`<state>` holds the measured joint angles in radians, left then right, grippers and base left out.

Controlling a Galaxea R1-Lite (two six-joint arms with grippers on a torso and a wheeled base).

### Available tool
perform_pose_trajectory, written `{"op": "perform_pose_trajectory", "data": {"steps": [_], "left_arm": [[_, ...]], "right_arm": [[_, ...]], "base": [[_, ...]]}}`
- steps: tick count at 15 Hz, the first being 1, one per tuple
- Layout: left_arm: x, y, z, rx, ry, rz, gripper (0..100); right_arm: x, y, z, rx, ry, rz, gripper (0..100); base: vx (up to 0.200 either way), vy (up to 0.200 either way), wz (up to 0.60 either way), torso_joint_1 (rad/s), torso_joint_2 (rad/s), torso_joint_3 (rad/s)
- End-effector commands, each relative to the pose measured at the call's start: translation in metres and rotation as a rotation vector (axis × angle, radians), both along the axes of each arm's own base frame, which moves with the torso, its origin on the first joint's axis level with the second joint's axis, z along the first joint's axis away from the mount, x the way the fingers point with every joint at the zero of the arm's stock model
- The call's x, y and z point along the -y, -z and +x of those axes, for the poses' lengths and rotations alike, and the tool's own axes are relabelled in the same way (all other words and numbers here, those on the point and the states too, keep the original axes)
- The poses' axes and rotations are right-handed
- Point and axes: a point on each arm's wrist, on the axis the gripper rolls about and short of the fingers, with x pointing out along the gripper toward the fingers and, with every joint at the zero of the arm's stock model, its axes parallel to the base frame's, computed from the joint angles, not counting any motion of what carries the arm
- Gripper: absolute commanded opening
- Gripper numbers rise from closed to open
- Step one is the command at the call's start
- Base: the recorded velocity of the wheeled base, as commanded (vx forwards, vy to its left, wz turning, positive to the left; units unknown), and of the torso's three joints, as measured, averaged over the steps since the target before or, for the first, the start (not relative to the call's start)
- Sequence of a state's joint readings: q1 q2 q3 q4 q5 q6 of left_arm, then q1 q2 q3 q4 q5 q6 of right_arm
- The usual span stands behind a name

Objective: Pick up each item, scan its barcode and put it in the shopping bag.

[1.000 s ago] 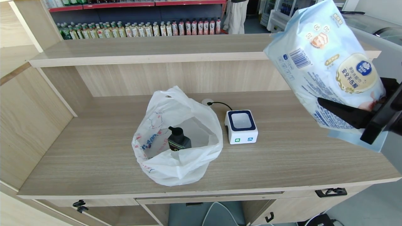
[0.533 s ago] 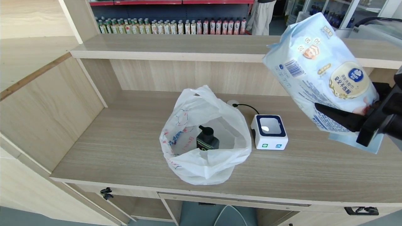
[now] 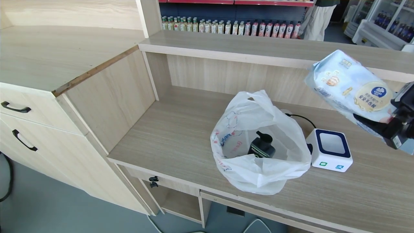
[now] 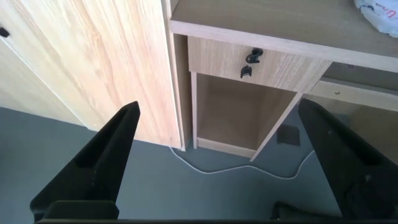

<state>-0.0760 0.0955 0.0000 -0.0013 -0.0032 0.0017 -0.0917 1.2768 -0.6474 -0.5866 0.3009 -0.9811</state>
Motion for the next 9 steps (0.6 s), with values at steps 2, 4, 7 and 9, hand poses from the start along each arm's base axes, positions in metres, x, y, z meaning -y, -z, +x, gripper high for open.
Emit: {"op": "perform_pose_trajectory", "data": {"steps": [2, 4, 7, 9], "left_arm": [[0.0, 0.0, 0.0, 0.001, 0.001, 0.0, 100], [0.0, 0.0, 0.0, 0.001, 0.001, 0.0, 100], [0.0, 0.0, 0.0, 0.001, 0.001, 0.0, 100], [0.0, 0.0, 0.0, 0.001, 0.001, 0.0, 100]], "right_arm": [[0.034, 0.029, 0.031, -0.042, -0.052, -0.104, 0], [0.035, 0.035, 0.043, -0.029, -0.095, -0.13, 0], [0.036, 0.04, 0.051, -0.003, -0.136, -0.169, 0], [0.04, 0.044, 0.062, -0.003, -0.157, -0.213, 0]], "base": [[0.0, 0.0, 0.0, 0.0, 0.0, 0.0], [0.0, 0.0, 0.0, 0.0, 0.0, 0.0], [0.0, 0.0, 0.0, 0.0, 0.0, 0.0], [0.0, 0.0, 0.0, 0.0, 0.0, 0.0]]}}
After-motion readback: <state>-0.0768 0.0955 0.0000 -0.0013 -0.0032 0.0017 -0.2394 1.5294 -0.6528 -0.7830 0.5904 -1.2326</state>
